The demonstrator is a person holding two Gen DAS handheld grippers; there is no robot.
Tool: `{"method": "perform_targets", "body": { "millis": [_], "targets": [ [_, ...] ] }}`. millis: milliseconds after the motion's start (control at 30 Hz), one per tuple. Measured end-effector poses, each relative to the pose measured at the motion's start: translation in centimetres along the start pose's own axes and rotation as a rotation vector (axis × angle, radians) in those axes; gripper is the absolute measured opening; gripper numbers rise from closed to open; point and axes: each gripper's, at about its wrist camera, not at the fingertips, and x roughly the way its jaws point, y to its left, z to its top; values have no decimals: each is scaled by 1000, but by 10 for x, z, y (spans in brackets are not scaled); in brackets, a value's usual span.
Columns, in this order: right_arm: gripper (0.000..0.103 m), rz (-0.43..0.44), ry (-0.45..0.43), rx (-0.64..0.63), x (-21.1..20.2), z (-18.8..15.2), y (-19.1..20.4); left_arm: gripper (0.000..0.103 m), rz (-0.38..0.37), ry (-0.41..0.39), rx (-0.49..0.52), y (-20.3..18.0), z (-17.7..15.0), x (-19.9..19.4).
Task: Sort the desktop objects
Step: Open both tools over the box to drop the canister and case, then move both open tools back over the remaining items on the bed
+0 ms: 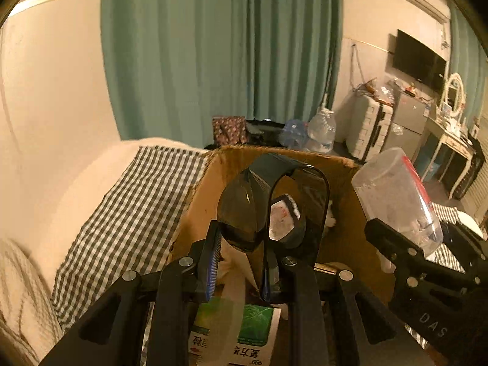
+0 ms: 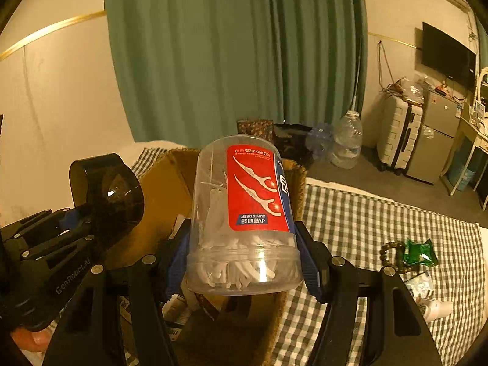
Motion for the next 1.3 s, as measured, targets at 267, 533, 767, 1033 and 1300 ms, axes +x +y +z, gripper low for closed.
{"method": "perform_targets", "body": {
  "millis": [267,533,767,1033,1300],
  "targets": [
    [64,-14,86,-63,27,-4,15,59,15,16,-6,3,-1,11],
    [71,-54,34,-41,23,-3,9,59,11,-3,-20,5,2,5],
    [71,-68,-14,3,2,4,-9,59,-23,-47,-15,-1,7,-7],
    [72,-121,-73,55,-35,6,-44,73,-66,-121,28,-30,11,-27],
    [80,-178,-114,108,-72,3,-89,83,-205,-158,-74,-49,20,-45]
  ]
}}
